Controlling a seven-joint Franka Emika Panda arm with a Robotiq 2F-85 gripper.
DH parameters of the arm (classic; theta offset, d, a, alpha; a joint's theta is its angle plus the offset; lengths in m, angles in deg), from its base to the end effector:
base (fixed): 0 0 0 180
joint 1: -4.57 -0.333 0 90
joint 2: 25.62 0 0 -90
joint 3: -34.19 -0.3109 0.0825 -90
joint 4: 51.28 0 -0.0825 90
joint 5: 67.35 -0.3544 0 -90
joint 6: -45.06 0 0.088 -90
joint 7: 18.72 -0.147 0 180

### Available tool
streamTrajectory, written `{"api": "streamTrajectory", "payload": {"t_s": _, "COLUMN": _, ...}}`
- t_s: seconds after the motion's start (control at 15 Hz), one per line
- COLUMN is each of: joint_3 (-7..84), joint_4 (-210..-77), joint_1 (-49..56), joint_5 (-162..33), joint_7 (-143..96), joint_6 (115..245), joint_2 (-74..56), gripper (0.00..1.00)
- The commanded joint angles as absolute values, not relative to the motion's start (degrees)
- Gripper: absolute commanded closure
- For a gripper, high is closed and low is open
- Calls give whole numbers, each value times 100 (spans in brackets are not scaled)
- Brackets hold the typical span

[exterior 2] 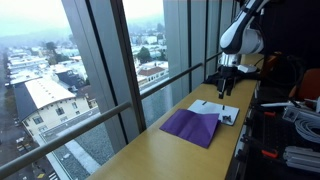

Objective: Open the folder

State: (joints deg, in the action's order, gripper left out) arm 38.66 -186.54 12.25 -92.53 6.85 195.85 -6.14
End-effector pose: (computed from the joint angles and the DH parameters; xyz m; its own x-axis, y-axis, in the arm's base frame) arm 0.4729 -0.1064 0.1609 0.9883 -0.1518 -0.0162 -0.1521 -0.9712 -0.1833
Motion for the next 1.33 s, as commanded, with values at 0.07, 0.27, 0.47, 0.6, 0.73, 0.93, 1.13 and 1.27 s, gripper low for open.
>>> {"api": "streamTrajectory", "payload": {"t_s": 0.07, "joint_3": 3318, "joint_4": -17998, "joint_1": 1658, "joint_5": -9148, "joint_7": 607, "joint_6": 19795, "joint_2": 250, "gripper": 0}}
{"api": "streamTrajectory", "payload": {"t_s": 0.27, "joint_3": 3132, "joint_4": -17648, "joint_1": 1798, "joint_5": -9059, "joint_7": 520, "joint_6": 19766, "joint_2": 644, "gripper": 0}}
{"api": "streamTrajectory", "payload": {"t_s": 0.47, "joint_3": 3035, "joint_4": -17363, "joint_1": 1900, "joint_5": -8958, "joint_7": 480, "joint_6": 19778, "joint_2": 983, "gripper": 0}}
{"api": "streamTrajectory", "payload": {"t_s": 0.6, "joint_3": 2995, "joint_4": -17218, "joint_1": 1954, "joint_5": -8884, "joint_7": 469, "joint_6": 19781, "joint_2": 1171, "gripper": 0}}
{"api": "streamTrajectory", "payload": {"t_s": 0.73, "joint_3": 2955, "joint_4": -17122, "joint_1": 2005, "joint_5": -8821, "joint_7": 468, "joint_6": 19799, "joint_2": 1330, "gripper": 0}}
{"api": "streamTrajectory", "payload": {"t_s": 0.93, "joint_3": 2880, "joint_4": -17016, "joint_1": 2084, "joint_5": -8733, "joint_7": 455, "joint_6": 19790, "joint_2": 1524, "gripper": 0}}
{"api": "streamTrajectory", "payload": {"t_s": 1.13, "joint_3": 2747, "joint_4": -16928, "joint_1": 2171, "joint_5": -8772, "joint_7": 453, "joint_6": 19753, "joint_2": 1668, "gripper": 0}}
{"api": "streamTrajectory", "payload": {"t_s": 1.27, "joint_3": 2678, "joint_4": -16886, "joint_1": 2216, "joint_5": -8777, "joint_7": 458, "joint_6": 19745, "joint_2": 1742, "gripper": 0}}
